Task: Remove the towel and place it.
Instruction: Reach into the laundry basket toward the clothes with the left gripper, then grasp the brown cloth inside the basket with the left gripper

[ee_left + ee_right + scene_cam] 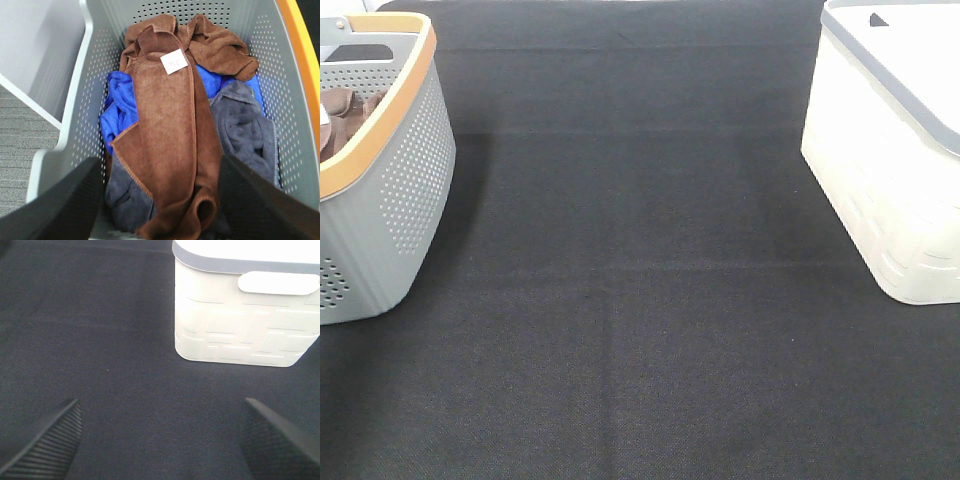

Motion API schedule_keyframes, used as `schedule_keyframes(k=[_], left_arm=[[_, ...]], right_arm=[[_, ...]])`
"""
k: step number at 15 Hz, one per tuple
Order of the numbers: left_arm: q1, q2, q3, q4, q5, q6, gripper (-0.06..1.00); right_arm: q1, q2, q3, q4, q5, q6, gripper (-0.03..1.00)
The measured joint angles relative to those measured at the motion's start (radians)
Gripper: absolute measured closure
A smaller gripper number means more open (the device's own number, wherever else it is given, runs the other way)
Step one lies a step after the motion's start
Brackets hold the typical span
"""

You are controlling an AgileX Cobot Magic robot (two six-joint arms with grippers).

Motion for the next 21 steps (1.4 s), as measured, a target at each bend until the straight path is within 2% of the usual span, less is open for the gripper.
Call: schedule_keyframes(k=[5,6,11,13,16,19,21], left_arm=[[0.000,0.292,-0.278,0.001,0.141,-0.060,0.31],[0.000,0.292,-0.278,0.001,0.141,-0.060,0.31],[0.000,0.613,-0.646,0.007,0.377,-0.064,0.31],[0.000,0.707,-0.743,0.009,0.437,-0.075,0.31],[0.003,0.830,-0.846,0.010,0.461,-0.129,0.30],[0.040,0.931,-0.948,0.005,0.466,-0.168,0.27],[0.048,0.953,-0.964,0.005,0.461,-0.170,0.27]], right_arm=[[0.000,0.000,0.000,0.000,0.000,0.000,0.17],[0.000,0.000,0.000,0.000,0.000,0.000,0.17],[0.000,0.000,0.000,0.007,0.000,0.000,0.17],[0.000,0.000,0.000,0.007,0.000,0.000,0.17],[0.000,0.000,0.000,0.007,0.000,0.000,0.17],[0.000,0.000,0.000,0.008,0.000,0.000,0.17],[0.000,0.000,0.000,0.008,0.000,0.000,0.17]])
